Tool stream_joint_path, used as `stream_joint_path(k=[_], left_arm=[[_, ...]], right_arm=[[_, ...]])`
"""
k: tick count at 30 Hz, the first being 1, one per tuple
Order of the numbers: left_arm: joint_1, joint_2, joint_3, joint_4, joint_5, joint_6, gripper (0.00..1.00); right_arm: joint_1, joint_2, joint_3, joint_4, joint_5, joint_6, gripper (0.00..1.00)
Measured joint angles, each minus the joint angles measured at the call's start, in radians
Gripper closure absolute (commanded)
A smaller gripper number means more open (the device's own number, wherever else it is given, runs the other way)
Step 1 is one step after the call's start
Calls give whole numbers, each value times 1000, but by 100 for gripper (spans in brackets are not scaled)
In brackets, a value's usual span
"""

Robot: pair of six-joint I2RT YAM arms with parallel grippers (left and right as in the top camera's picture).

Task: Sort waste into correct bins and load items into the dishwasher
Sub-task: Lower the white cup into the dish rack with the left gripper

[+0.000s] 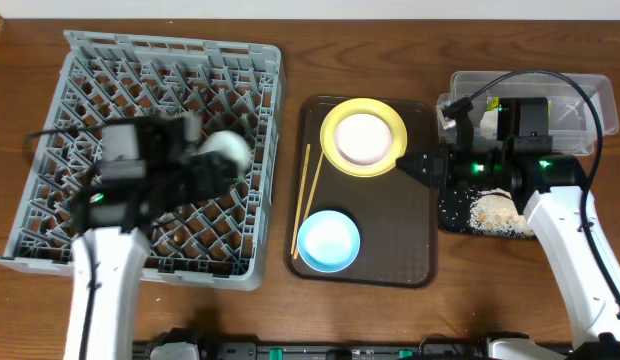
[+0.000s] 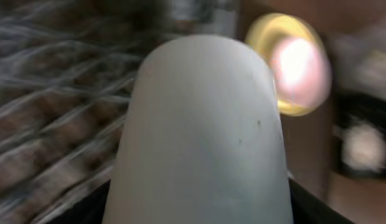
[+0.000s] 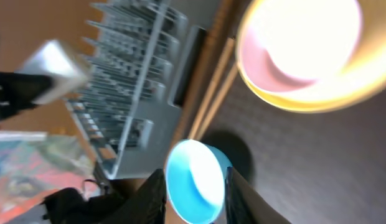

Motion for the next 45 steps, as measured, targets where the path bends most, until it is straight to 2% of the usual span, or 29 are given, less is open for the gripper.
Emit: stream_joint_path(k=[7, 21, 22, 23, 27, 28, 29, 33, 38, 43, 45], left_arm=[[103, 1, 15, -181, -141, 16, 94], [113, 199, 15, -213, -294, 18, 94], [113, 213, 15, -216, -297, 18, 90], [113, 227, 15, -218, -300, 18, 73], [113, 275, 15, -210, -308, 18, 38], [113, 286, 15, -206, -309, 18, 22], [113, 303, 15, -201, -310, 18, 18], [113, 328, 15, -199, -313, 17, 13], [113, 322, 16, -196, -312, 17, 11], [113, 251, 34, -196, -288, 16, 7], [109, 192, 42, -187, -245, 14, 7]], right_arm=[[0, 0, 0, -109, 199, -34, 77], [0, 0, 0, -148, 292, -85, 78], [0, 0, 0, -148, 293, -85, 78], [0, 0, 0, -147, 294, -85, 78], [0, 0, 0, -147, 294, -86, 72], [0, 0, 0, -148, 294, -88, 66], [0, 0, 0, -149, 294, -89, 63], [0, 0, 0, -154, 296, -97, 54], [0, -8, 3, -173, 322, -99, 51], [0, -72, 35, -200, 384, -112, 29], [0, -114, 47, -206, 395, -122, 28]])
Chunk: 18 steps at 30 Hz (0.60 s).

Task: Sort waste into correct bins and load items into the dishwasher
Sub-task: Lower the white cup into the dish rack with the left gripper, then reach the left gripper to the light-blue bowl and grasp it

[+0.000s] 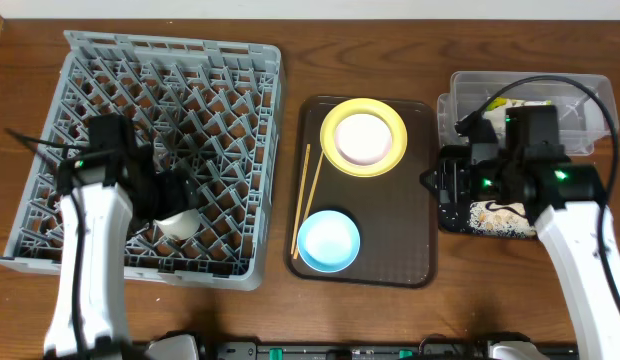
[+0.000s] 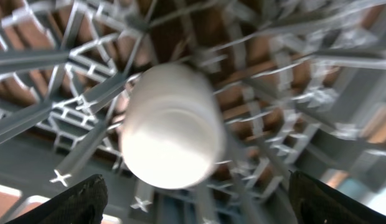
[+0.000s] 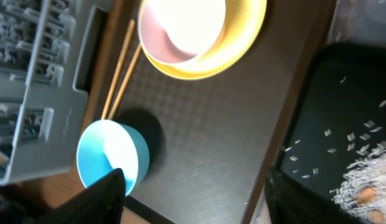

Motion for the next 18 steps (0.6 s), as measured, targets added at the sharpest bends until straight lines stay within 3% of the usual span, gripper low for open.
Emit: stream_joint_path(k=[6, 12, 18], left_arm=[[-130, -144, 8, 29, 94, -1, 6], [-392, -190, 9, 86, 107, -5, 5], [-703, -121, 11, 151, 49, -45, 5]], right_arm=[[0, -63, 6, -5, 44, -14, 17], [0, -62, 6, -62, 251, 87, 11], [-4, -62, 7, -118, 477, 239, 9]])
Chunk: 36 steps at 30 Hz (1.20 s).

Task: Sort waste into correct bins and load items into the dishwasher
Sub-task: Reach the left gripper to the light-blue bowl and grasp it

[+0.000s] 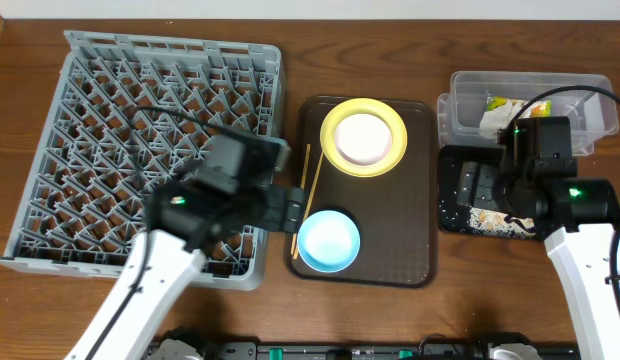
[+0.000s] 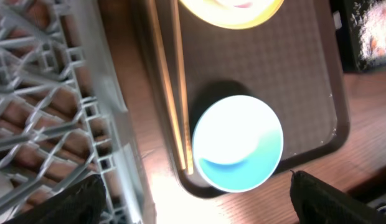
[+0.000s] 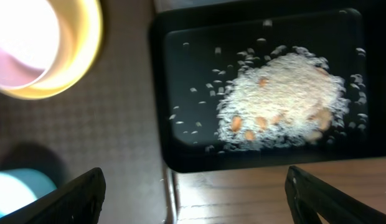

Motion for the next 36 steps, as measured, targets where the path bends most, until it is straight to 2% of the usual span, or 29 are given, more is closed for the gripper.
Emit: stream_joint_path(k=[7, 12, 15, 16, 17, 20, 21, 24, 26, 27, 36], left_arm=[[-253, 195, 1, 98, -35, -29, 6], [-359, 338, 1, 165, -41, -53, 9], [-398, 427, 1, 193, -41, -72, 20], [-407, 455, 1, 201, -41, -77, 27], [-412, 477, 1, 207, -41, -78, 42], [-418, 559, 1, 222, -43, -98, 59], [-418, 575, 1, 224, -43, -104, 69], [-418, 602, 1, 224, -44, -106, 80], [-418, 599, 1, 227, -45, -109, 91], [-418, 596, 1, 226, -45, -109, 94], [-397, 426, 39, 199, -59, -109, 94]], right_arm=[[-7, 0, 0, -11, 57, 41, 8], [-7, 0, 0, -17, 69, 45, 8], [-7, 0, 0, -19, 69, 47, 8], [-7, 0, 0, -19, 70, 47, 8], [-7, 0, 0, -20, 70, 47, 8], [-7, 0, 0, -23, 70, 47, 8], [-7, 0, 0, -23, 70, 47, 8], [-7, 0, 0, -27, 70, 47, 8], [-7, 0, 0, -27, 71, 47, 8], [-7, 0, 0, -28, 70, 47, 8], [-7, 0, 0, -31, 71, 47, 8]])
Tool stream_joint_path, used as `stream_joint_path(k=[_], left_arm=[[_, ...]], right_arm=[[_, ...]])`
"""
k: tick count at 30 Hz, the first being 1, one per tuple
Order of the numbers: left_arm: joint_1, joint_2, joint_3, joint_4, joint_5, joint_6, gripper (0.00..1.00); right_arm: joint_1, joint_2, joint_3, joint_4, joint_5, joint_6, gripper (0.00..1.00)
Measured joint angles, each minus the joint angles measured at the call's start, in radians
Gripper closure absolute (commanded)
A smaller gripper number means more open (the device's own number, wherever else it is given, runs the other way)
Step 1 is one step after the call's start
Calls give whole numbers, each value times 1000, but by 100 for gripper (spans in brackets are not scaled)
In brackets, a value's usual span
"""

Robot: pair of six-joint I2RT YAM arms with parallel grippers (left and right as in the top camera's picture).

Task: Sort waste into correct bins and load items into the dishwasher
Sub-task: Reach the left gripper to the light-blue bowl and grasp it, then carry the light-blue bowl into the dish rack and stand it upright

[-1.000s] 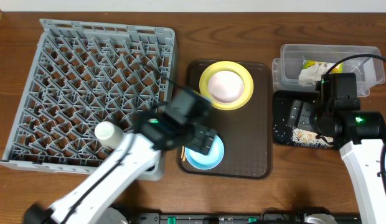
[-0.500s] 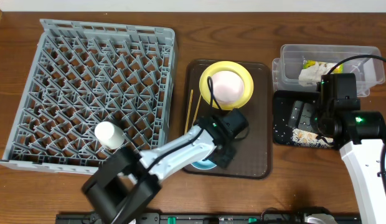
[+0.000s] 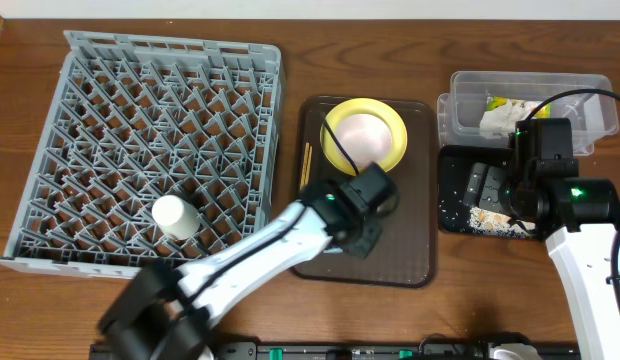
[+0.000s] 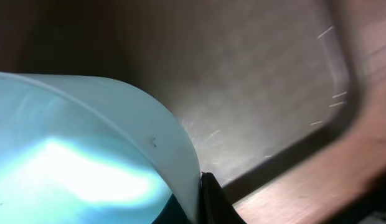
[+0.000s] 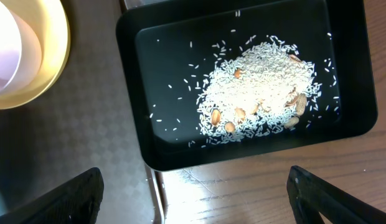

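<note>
The blue bowl [image 4: 87, 155] fills the left wrist view, standing on the brown tray [image 4: 261, 93]. My left gripper [image 4: 196, 198] is shut on the bowl's rim, one dark finger outside the wall and one inside. In the overhead view the left gripper [image 3: 365, 218] covers the bowl. A white cup [image 3: 175, 216] lies in the grey dish rack [image 3: 110, 80]. My right gripper [image 5: 193, 202] stands open above the black tray [image 5: 174, 146] of rice [image 5: 261, 87], holding nothing.
A yellow plate [image 3: 335, 125] with a pink bowl [image 3: 363, 140] sits at the back of the brown tray [image 3: 415, 240]. Chopsticks [image 3: 307, 160] lie along the tray's left side. A clear bin [image 3: 570, 85] holding a wrapper stands at the back right.
My left gripper was open high above the blue bowl; now it is down at the bowl and shut on its rim. The right gripper has hardly moved and stays open.
My left gripper carried the white cup over the rack while the right hung over the brown tray. Then the cup lay in the rack, released, and the right gripper had moved toward the rice tray. The left then hovered open above the blue bowl and now grips it.
</note>
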Motion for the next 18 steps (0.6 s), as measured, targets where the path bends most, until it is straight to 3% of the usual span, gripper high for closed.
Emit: stream_joint_path(k=[6, 10, 18], left_arm=[[132, -206, 30, -11, 18, 29, 94], [312, -304, 34, -15, 90, 84, 94], [794, -294, 35, -15, 526, 224, 94]], right_arm=[[0, 0, 0, -2, 1, 0, 9], [0, 0, 0, -3, 2, 0, 9], [0, 0, 0, -8, 2, 0, 9]])
